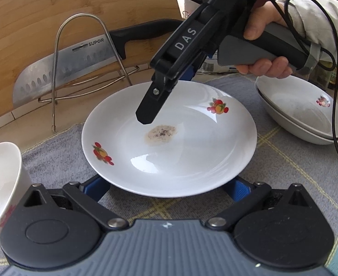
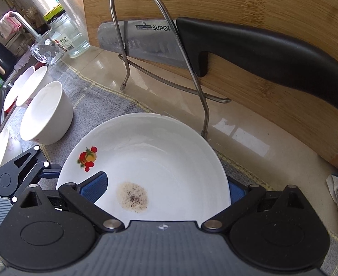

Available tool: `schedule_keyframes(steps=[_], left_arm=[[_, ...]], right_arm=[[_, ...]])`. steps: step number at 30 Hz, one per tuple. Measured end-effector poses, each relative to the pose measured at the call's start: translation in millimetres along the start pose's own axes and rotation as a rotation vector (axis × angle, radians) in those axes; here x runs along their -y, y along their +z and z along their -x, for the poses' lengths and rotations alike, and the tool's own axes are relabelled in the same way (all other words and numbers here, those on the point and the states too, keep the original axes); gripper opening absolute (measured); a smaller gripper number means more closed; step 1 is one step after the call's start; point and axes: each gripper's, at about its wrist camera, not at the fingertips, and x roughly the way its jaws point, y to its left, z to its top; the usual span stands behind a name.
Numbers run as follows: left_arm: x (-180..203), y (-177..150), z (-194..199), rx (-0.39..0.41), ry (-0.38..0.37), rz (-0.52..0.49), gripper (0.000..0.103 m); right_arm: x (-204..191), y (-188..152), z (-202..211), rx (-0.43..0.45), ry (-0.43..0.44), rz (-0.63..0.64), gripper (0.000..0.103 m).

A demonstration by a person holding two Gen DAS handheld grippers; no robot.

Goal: Organize plates and bowls
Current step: 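Lift the stained plate with both tools off the mat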

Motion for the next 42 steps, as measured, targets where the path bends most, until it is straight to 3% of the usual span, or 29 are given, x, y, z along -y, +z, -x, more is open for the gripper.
schedule_keyframes(steps=[42], left_arm=[[3.6, -5.1, 23.4, -0.005, -0.006, -0.021, 0.102]], right_arm=[[-10.8, -5.8, 12.4, -0.004, 0.054, -0.019, 0.101]])
